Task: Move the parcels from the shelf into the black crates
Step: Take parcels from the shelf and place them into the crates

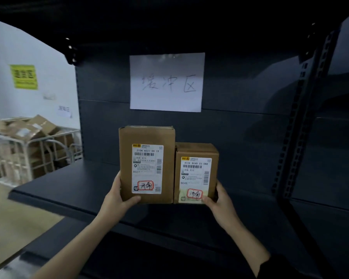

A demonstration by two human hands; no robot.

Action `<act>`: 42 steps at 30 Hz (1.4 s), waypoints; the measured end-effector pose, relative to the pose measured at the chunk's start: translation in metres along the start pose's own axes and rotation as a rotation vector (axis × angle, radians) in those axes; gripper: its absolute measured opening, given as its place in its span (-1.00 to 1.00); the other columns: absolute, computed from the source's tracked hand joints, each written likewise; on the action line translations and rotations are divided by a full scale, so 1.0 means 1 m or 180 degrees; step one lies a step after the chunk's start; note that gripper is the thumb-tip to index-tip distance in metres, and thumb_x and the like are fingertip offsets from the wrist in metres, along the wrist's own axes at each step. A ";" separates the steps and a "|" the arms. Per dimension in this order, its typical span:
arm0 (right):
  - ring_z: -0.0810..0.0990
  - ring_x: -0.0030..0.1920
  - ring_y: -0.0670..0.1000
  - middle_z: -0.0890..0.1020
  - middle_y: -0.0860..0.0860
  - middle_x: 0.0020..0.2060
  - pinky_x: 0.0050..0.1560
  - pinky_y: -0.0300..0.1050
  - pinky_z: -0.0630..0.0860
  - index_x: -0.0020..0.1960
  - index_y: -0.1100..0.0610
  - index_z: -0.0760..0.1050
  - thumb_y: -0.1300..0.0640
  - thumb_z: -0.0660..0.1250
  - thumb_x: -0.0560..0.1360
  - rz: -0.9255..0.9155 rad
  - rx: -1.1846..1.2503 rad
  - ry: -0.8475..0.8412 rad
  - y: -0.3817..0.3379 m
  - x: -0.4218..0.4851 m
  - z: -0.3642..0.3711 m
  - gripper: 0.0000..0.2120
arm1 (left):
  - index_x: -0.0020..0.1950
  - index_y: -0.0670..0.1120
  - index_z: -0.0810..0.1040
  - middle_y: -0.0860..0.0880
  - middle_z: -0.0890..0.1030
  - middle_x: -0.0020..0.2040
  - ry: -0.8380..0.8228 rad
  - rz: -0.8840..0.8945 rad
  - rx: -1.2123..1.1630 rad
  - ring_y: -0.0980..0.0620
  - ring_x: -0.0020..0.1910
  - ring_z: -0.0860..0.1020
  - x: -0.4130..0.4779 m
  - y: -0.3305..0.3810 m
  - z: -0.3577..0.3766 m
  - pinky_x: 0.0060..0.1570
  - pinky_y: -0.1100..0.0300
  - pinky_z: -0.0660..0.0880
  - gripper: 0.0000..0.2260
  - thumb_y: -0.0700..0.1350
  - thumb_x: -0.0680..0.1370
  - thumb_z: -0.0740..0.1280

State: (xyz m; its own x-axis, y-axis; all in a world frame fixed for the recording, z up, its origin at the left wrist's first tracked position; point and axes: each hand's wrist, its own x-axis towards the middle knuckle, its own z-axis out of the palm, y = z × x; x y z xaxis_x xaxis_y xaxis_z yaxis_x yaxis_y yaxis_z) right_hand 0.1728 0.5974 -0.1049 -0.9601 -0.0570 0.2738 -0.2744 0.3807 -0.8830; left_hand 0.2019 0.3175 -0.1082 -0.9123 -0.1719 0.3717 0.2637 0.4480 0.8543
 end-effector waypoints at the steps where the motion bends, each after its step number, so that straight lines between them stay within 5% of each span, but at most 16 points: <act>1: 0.36 0.34 -0.06 0.38 -0.02 0.35 0.37 -0.07 0.32 0.48 -0.04 0.14 0.26 0.29 0.51 -0.0025 0.0011 -0.0057 -0.003 0.001 0.007 -0.37 | 0.49 0.09 0.08 0.24 0.47 0.14 0.0043 -0.0014 0.0003 0.06 0.24 0.44 -0.003 -0.002 -0.008 0.29 0.01 0.39 -0.21 -0.24 0.42 0.45; 10: 0.40 0.30 -0.06 0.41 -0.02 0.31 0.30 -0.08 0.37 0.47 -0.07 0.16 0.23 0.28 0.52 -0.0201 0.0117 -0.0547 -0.047 0.002 0.088 -0.40 | 0.48 0.11 0.13 0.08 0.51 0.25 0.0483 -0.0119 -0.0023 -0.02 0.25 0.48 -0.027 -0.033 -0.102 0.25 -0.15 0.43 -0.21 -0.24 0.39 0.48; 16: 0.42 0.29 -0.05 0.44 0.00 0.28 0.37 0.01 0.36 0.44 -0.08 0.21 0.23 0.28 0.52 -0.0395 0.0216 -0.0866 -0.086 -0.009 0.169 -0.44 | 0.46 0.04 0.16 0.13 0.54 0.12 0.0790 -0.0244 -0.0074 0.09 0.11 0.54 -0.057 -0.051 -0.182 0.18 -0.02 0.50 -0.23 -0.32 0.38 0.46; 21: 0.43 0.14 -0.19 0.44 -0.07 0.23 0.03 -0.46 0.39 0.40 -0.06 0.22 0.27 0.20 0.57 -0.0452 0.0457 -0.1225 -0.127 -0.029 0.247 -0.53 | 0.40 0.05 0.19 0.19 0.50 0.04 0.1073 -0.0331 0.0012 0.23 -0.01 0.50 -0.089 -0.066 -0.255 -0.09 0.37 0.49 -0.32 -0.35 0.41 0.42; 24: 0.40 0.24 -0.12 0.45 -0.06 0.25 0.13 -0.33 0.33 0.45 0.01 0.18 0.23 0.17 0.59 -0.0470 0.0547 -0.1347 -0.150 -0.040 0.292 -0.53 | 0.41 0.07 0.20 0.13 0.53 0.08 0.1162 -0.0432 0.0103 0.14 0.06 0.53 -0.109 -0.082 -0.302 0.10 0.16 0.54 -0.30 -0.30 0.40 0.44; 26: 0.42 0.19 -0.14 0.47 -0.11 0.17 -0.01 -0.45 0.36 0.44 0.00 0.21 0.22 0.16 0.59 -0.0482 0.0672 -0.1431 -0.164 -0.048 0.323 -0.56 | 0.38 0.14 0.21 0.17 0.54 0.10 0.1196 -0.0476 0.0194 0.05 0.13 0.54 -0.122 -0.092 -0.333 0.20 -0.04 0.49 -0.29 -0.24 0.38 0.48; 30: 0.44 0.05 -0.21 0.48 -0.14 0.09 -0.18 -0.51 0.43 0.34 -0.05 0.29 0.21 0.16 0.59 -0.0491 0.0873 -0.1565 -0.189 -0.063 0.381 -0.65 | 0.33 0.22 0.20 0.16 0.54 0.14 0.1319 -0.0502 0.0191 0.07 0.15 0.53 -0.146 -0.107 -0.389 0.18 -0.01 0.50 -0.23 0.05 0.21 0.51; 32: 0.47 0.01 -0.24 0.52 -0.11 0.08 -0.19 -0.53 0.45 0.24 -0.07 0.33 0.21 0.18 0.59 -0.0537 0.0960 -0.1672 -0.199 -0.069 0.408 -0.71 | 0.30 0.24 0.20 0.12 0.55 0.13 0.1394 -0.0542 0.0122 0.06 0.13 0.54 -0.157 -0.116 -0.414 0.17 -0.03 0.50 -0.25 0.02 0.24 0.52; 37: 0.51 0.02 -0.24 0.56 -0.18 0.01 -0.09 -0.35 0.48 0.18 -0.10 0.38 0.14 0.22 0.57 -0.0617 0.1151 -0.1901 -0.223 -0.082 0.469 -0.76 | 0.22 0.37 0.23 0.16 0.57 0.14 0.1576 -0.0592 -0.0006 0.13 0.11 0.56 -0.185 -0.134 -0.467 0.02 0.20 0.54 -0.27 0.24 0.13 0.47; 42: 0.52 0.05 -0.12 0.53 -0.01 0.15 0.04 -0.22 0.42 0.33 -0.01 0.36 0.04 0.23 0.56 -0.0661 0.1089 -0.2034 -0.240 -0.086 0.520 -0.65 | 0.33 0.29 0.19 0.14 0.54 0.16 0.1799 -0.0646 -0.0001 0.14 0.12 0.53 -0.200 -0.152 -0.503 0.07 0.16 0.53 -0.33 -0.03 0.38 0.49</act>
State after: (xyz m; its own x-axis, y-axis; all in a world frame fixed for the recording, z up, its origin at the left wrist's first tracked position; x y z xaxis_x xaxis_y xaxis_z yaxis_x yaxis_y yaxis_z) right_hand 0.2932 0.0314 -0.1148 -0.7026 -0.6604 0.2651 -0.3545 0.0018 -0.9351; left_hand 0.5017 -0.1579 -0.1295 -0.6364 -0.6939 0.3367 0.1018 0.3571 0.9285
